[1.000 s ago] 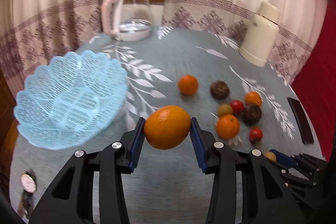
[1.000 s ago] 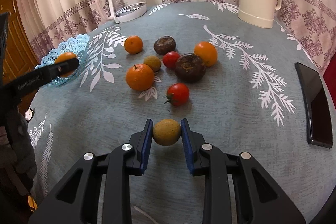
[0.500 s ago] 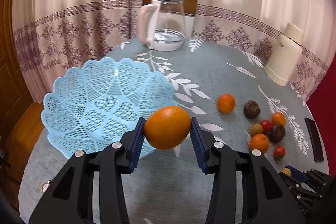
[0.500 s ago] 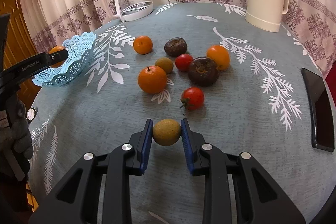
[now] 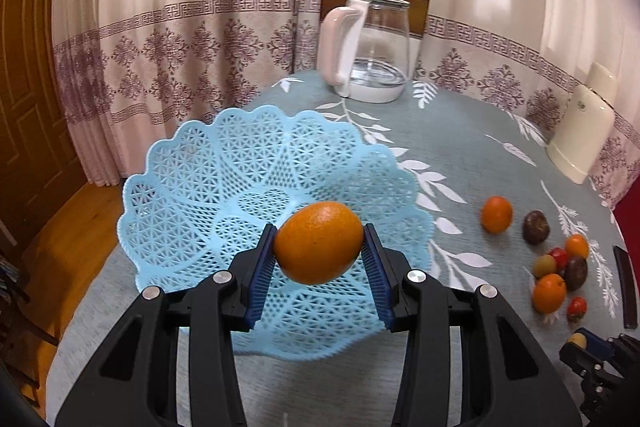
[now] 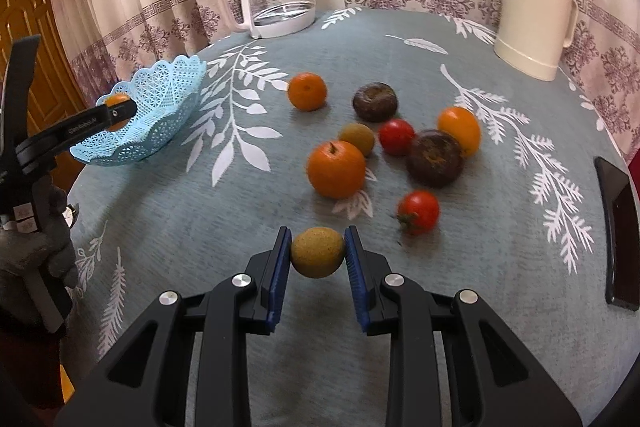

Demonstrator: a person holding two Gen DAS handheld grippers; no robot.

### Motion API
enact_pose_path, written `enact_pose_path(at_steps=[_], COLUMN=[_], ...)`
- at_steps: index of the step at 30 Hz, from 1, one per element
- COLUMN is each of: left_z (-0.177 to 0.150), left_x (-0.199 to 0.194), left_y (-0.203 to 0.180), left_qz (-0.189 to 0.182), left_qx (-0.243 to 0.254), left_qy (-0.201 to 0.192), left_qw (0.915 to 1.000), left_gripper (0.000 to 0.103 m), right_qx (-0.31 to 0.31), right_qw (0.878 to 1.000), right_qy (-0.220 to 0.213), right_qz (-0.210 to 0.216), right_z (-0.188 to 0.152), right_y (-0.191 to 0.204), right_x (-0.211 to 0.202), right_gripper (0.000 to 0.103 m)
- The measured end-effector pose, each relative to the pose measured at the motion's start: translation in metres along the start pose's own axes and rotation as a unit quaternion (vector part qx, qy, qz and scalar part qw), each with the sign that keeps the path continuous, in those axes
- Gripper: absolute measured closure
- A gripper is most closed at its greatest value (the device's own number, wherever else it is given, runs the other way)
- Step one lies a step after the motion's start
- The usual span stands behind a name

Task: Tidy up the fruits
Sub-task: 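Carry the orange in the left tool while right tool carries its fruit to the blue basket, then open left tool to drop the orange while right tool drops its fruit into the basket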

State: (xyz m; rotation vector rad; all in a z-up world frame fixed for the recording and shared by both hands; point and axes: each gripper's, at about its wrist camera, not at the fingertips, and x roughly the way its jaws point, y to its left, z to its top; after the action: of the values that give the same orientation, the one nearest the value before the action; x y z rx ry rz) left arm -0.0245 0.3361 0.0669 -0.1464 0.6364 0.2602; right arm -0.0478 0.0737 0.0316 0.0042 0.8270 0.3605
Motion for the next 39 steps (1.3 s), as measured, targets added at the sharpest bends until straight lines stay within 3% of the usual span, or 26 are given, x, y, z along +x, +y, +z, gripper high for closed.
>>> enact_pose_path(at_steps=[11, 14, 19, 30, 39], left_z=[0.001, 0.003, 0.004, 0.006, 0.008], left_x=[0.012, 0.011, 0.010, 0.011, 0.011], left_y=[0.014, 0.015, 0.019, 0.028, 0.035], left_qz=[0.017, 0.019, 0.020, 0.026, 0.040], left_qx=[-0.004, -0.006, -0.009, -0.016, -0.020], left_qy=[0.001, -0.007, -0.008, -0.008, -0.013], left_qw=[0.9999, 0.9998, 0.9997, 0.9995, 0.9989], left_gripper=[0.057, 0.042, 0.035, 0.033, 0.026], right_qx=[-0.036, -0.050, -0.066, -0.085, -0.088], right_qw=[0.999, 0.998, 0.996, 0.991, 0.989], right_qy=[-0.011, -0.017, -0.032, -0.053, -0.033], right_qz=[0.030, 0.039, 0.056, 0.091, 0.117], right_z=[0.032, 0.043, 0.064, 0.106, 0.126], right_y=[0.037, 0.050, 0.069, 0.108, 0.128], right_x=[0.013, 0.016, 0.020, 0.040, 0.073], right_gripper=[0.075, 0.075, 0.075, 0.075, 0.075])
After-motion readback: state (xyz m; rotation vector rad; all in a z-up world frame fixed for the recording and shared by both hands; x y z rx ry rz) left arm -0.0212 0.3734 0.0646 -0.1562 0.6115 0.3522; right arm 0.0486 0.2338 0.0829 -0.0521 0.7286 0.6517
